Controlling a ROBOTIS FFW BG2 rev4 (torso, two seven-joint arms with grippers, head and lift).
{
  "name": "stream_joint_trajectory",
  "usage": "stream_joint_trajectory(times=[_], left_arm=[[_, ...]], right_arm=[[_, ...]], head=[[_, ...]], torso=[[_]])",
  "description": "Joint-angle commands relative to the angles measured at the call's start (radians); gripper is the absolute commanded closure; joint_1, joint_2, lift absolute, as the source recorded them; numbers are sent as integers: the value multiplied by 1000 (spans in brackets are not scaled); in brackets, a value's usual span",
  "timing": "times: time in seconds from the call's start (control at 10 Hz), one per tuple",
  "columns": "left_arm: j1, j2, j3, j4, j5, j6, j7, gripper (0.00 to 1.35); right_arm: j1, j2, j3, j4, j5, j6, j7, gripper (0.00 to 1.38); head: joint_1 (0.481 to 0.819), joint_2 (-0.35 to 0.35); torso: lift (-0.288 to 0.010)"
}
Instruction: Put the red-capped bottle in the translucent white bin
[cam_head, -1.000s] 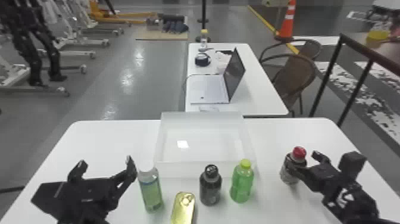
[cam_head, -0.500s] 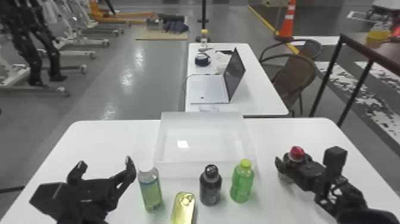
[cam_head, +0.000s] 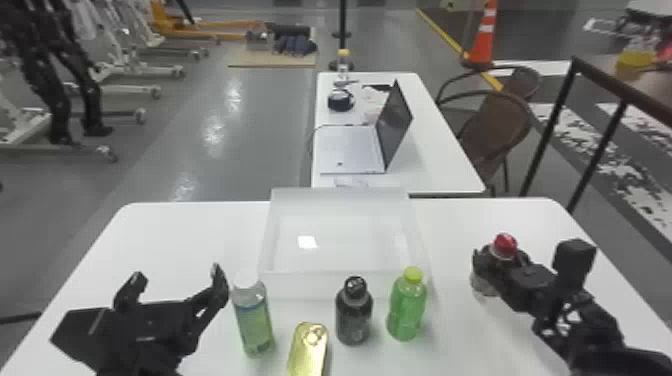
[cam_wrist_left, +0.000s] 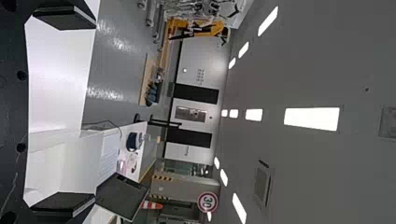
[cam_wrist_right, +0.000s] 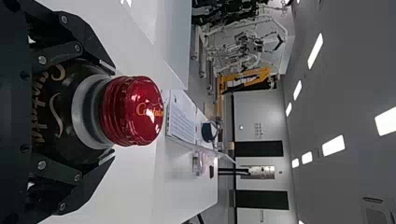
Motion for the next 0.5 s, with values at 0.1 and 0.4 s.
stream_joint_trajectory(times=[0.1,0.4], left_arm=[[0,-3,0,0,0,7,0,13],[-9,3,-11,5,0,18,-3,13]], right_arm=[[65,0,0,-307,-34,245,-19,1271],[16,-21,46,-466,-45,451,-56,1271]], head=[[549,0],[549,0]], torso=[[-100],[-100]])
